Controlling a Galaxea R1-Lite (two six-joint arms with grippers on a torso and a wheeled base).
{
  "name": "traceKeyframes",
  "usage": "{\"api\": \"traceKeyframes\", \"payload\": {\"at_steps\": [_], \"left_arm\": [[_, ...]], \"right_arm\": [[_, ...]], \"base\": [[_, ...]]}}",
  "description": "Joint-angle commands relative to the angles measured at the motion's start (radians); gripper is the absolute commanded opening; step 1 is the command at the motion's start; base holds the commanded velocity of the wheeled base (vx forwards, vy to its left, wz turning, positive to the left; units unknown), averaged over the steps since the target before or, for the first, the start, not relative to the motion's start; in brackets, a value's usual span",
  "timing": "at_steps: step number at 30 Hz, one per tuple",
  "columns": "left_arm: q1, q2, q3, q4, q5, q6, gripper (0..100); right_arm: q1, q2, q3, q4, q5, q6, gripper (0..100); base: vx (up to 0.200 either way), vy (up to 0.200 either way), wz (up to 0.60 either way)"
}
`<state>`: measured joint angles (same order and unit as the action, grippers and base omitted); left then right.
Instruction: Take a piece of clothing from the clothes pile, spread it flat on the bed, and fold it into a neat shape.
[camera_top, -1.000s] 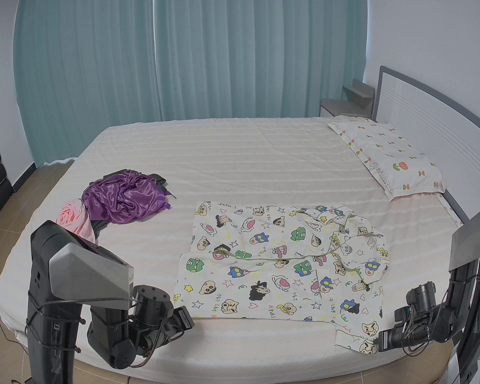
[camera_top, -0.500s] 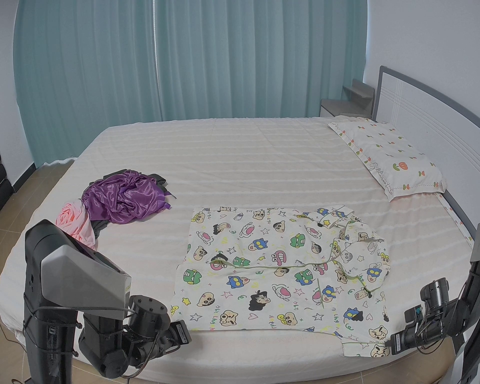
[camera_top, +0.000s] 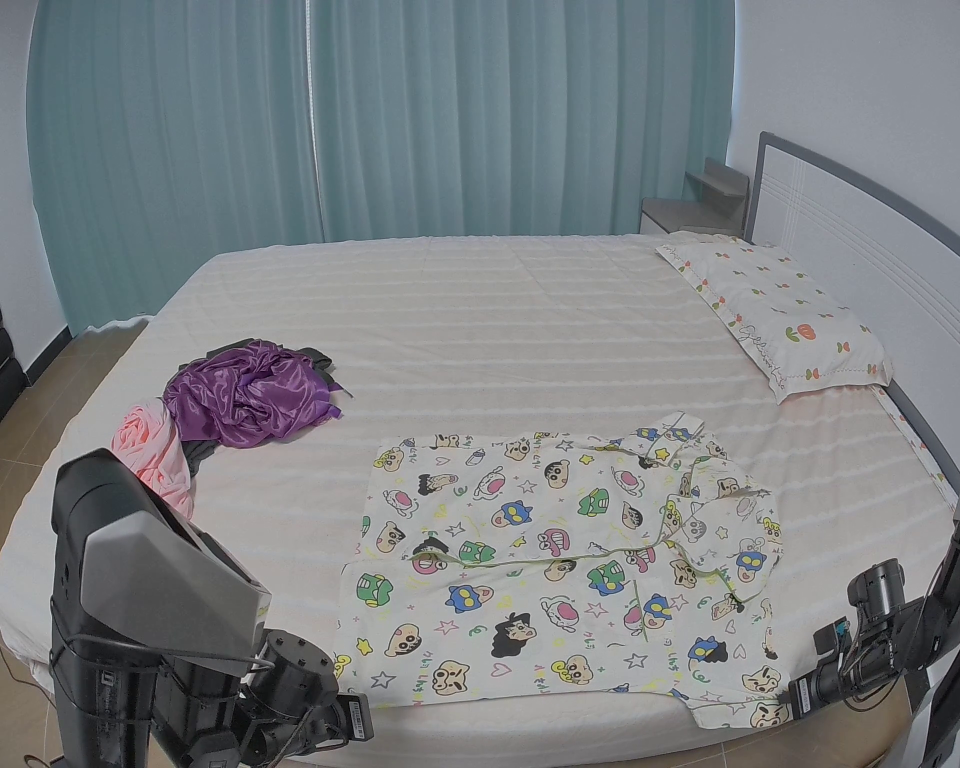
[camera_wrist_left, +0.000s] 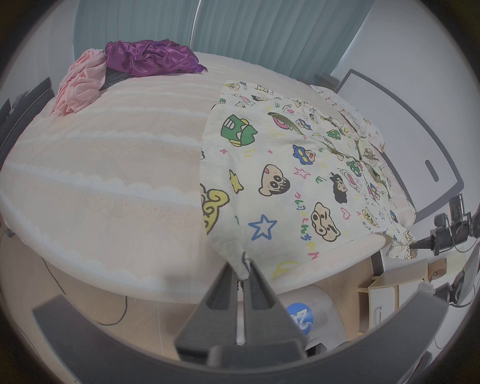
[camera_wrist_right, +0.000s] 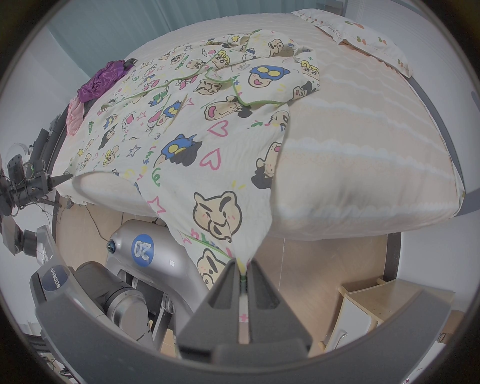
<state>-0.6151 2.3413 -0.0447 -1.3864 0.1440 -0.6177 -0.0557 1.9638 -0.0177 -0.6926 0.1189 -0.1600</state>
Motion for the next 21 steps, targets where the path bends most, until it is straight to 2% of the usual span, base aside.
{"api": "traceKeyframes", "payload": {"at_steps": [1,6,7,8,13,16,19,21], "left_arm": [[-0.006,0.006,0.012,0.000,0.000,-0.001,0],[-0.006,0.020,0.012,0.000,-0.006,-0.001,0],[-0.006,0.020,0.012,-0.002,-0.018,-0.001,0],[-0.006,0.020,0.012,-0.002,-0.021,-0.001,100],[-0.003,0.004,0.009,-0.008,-0.034,-0.004,100],[0.012,-0.056,0.026,-0.063,-0.044,-0.005,100],[0.035,-0.165,0.045,-0.109,-0.054,-0.008,100],[0.081,-0.281,0.045,-0.106,-0.086,-0.004,100]], "right_arm": [[-0.001,-0.002,0.018,0.010,-0.001,-0.001,0],[0.001,-0.002,0.018,0.011,-0.001,-0.006,0],[0.001,0.000,0.018,0.008,0.001,-0.009,100],[0.001,0.000,0.018,0.008,0.001,-0.009,100],[-0.001,-0.019,0.018,0.002,0.004,-0.006,100],[0.002,-0.085,0.018,0.024,0.007,-0.003,100],[0.005,-0.157,0.018,0.038,0.010,-0.003,100],[0.008,-0.221,0.018,0.036,0.024,0.000,100]], "base": [[0.000,0.000,0.00],[0.000,0.000,0.00],[0.000,0.000,0.00],[0.000,0.000,0.00],[0.000,0.000,0.00],[0.000,0.000,0.00],[0.000,0.000,0.00],[0.000,0.000,0.00]]}}
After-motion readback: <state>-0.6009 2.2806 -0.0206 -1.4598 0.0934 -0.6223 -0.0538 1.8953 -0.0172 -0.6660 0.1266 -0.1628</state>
